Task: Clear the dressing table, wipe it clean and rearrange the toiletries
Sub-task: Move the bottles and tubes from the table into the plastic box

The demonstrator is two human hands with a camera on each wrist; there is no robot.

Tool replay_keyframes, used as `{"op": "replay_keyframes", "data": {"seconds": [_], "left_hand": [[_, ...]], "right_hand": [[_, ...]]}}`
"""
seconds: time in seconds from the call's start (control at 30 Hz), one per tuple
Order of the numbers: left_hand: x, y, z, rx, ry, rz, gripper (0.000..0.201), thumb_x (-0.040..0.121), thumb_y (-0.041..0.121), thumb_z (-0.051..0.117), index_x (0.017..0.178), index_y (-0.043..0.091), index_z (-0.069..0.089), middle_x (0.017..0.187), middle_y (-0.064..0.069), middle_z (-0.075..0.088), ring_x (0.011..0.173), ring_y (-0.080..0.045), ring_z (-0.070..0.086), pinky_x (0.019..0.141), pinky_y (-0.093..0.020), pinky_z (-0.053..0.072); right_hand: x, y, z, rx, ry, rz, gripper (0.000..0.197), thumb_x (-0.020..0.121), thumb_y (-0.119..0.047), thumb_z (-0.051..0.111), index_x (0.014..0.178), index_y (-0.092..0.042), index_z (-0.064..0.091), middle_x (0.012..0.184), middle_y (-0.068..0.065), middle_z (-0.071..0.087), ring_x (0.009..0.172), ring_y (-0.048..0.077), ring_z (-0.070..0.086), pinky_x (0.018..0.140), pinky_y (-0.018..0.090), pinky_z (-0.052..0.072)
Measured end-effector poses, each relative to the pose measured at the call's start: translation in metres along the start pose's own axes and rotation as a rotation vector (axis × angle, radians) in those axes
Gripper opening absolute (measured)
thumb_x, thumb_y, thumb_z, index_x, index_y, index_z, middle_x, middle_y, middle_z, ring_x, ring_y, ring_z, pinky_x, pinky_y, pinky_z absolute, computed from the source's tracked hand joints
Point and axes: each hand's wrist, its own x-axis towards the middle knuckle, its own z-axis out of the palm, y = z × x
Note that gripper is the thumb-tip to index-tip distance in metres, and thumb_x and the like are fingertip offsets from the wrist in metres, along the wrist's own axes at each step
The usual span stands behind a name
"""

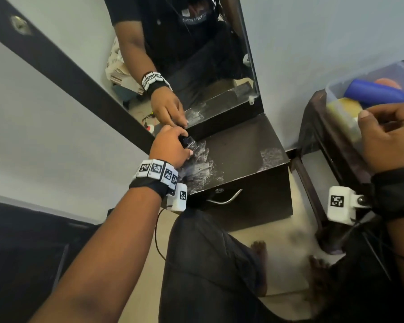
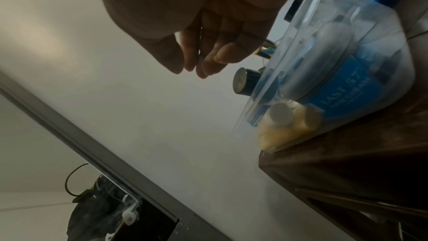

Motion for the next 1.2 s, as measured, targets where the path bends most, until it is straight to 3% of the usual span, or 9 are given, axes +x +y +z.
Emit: {"op": "replay_keyframes", "data": {"seconds": [0.17, 0.3, 0.47, 0.57, 0.67, 0.8, 0.87, 1.0, 1.2], "left_hand": [[-0.003, -0.006, 0.003, 0.014, -0.088, -0.035, 0.033, 0.081, 0.036, 0.089, 0.099, 0.031, 0.062, 0.095, 0.007, 0.067, 0.089, -0.019, 0.063, 0.075, -0.032, 0.046], [-0.02, -0.009, 0.003, -0.055, -0.09, -0.073, 0.034, 0.081, 0.041, 0.087, 0.095, 0.031, 0.057, 0.091, 0.009, 0.067, 0.085, -0.018, 0.066, 0.074, -0.035, 0.051], [-0.09, 0.043, 0.006, -0.558, -0.009, 0.027, 0.029, 0.081, 0.034, 0.088, 0.099, 0.036, 0.064, 0.094, 0.013, 0.072, 0.085, -0.006, 0.069, 0.079, -0.031, 0.058], [-0.135, 0.102, 0.019, -0.919, -0.256, 0.194, 0.027, 0.091, 0.023, 0.08, 0.106, 0.039, 0.064, 0.101, 0.01, 0.07, 0.087, -0.007, 0.069, 0.077, -0.027, 0.057], [-0.139, 0.152, 0.033, -1.189, -0.397, 0.12, 0.022, 0.101, 0.019, 0.068, 0.115, 0.033, 0.059, 0.1, -0.002, 0.068, 0.064, -0.01, 0.069, 0.056, -0.02, 0.052], [-0.115, 0.179, 0.029, -1.465, -0.414, -0.083, 0.015, 0.107, 0.023, 0.056, 0.122, 0.02, 0.057, 0.087, -0.005, 0.067, 0.047, -0.007, 0.06, 0.044, -0.015, 0.047], [-0.107, 0.187, 0.028, -1.556, -0.459, -0.095, 0.024, 0.108, 0.026, 0.055, 0.13, 0.017, 0.057, 0.086, -0.006, 0.067, 0.048, -0.007, 0.06, 0.045, -0.015, 0.049], [-0.103, 0.203, 0.033, -1.691, -0.493, -0.084, 0.024, 0.108, 0.028, 0.052, 0.129, 0.017, 0.06, 0.081, -0.008, 0.07, 0.048, -0.007, 0.059, 0.046, -0.016, 0.049], [-0.1, 0.223, 0.048, -1.835, -0.505, -0.121, 0.052, 0.091, 0.038, 0.063, 0.136, 0.012, 0.058, 0.111, -0.018, 0.07, 0.089, -0.026, 0.061, 0.064, -0.025, 0.05]], "right_hand": [[0.011, 0.016, 0.001, 0.023, -0.005, 0.071, 0.038, 0.088, -0.064, 0.061, 0.107, -0.034, 0.073, 0.096, -0.01, 0.074, 0.086, 0.013, 0.07, 0.09, 0.039, 0.059], [0.018, 0.023, 0.0, 0.037, -0.026, 0.134, 0.05, 0.081, -0.08, 0.06, 0.104, -0.037, 0.073, 0.095, -0.009, 0.075, 0.087, 0.016, 0.071, 0.091, 0.046, 0.059], [-0.004, -0.001, 0.002, 0.123, -0.039, -0.031, 0.025, 0.094, -0.045, 0.065, 0.11, -0.027, 0.071, 0.097, -0.004, 0.07, 0.082, 0.006, 0.066, 0.084, 0.03, 0.058], [-0.015, -0.015, 0.011, 0.183, -0.209, -0.178, 0.02, 0.098, -0.028, 0.069, 0.115, -0.017, 0.07, 0.099, 0.004, 0.07, 0.078, -0.001, 0.064, 0.074, 0.009, 0.051], [-0.025, -0.017, 0.019, 0.304, -0.524, -0.219, 0.028, 0.095, -0.04, 0.069, 0.115, -0.019, 0.072, 0.101, 0.009, 0.075, 0.079, 0.02, 0.069, 0.067, 0.025, 0.057], [-0.029, -0.014, 0.018, 0.443, -0.787, -0.188, 0.032, 0.098, -0.029, 0.053, 0.121, -0.014, 0.069, 0.09, 0.0, 0.075, 0.064, 0.019, 0.064, 0.053, 0.02, 0.043], [-0.026, -0.018, 0.012, 0.532, -0.839, -0.181, 0.036, 0.096, -0.021, 0.056, 0.129, -0.012, 0.064, 0.097, 0.002, 0.075, 0.073, 0.019, 0.065, 0.058, 0.024, 0.047], [-0.024, -0.025, 0.01, 0.669, -0.913, -0.186, 0.058, 0.088, -0.022, 0.074, 0.14, -0.004, 0.055, 0.125, 0.013, 0.07, 0.111, 0.028, 0.066, 0.096, 0.044, 0.056], [-0.018, -0.022, 0.008, 0.639, -0.799, -0.104, 0.069, 0.08, -0.018, 0.08, 0.141, -0.006, 0.053, 0.129, 0.016, 0.068, 0.111, 0.027, 0.066, 0.1, 0.053, 0.054]]}}
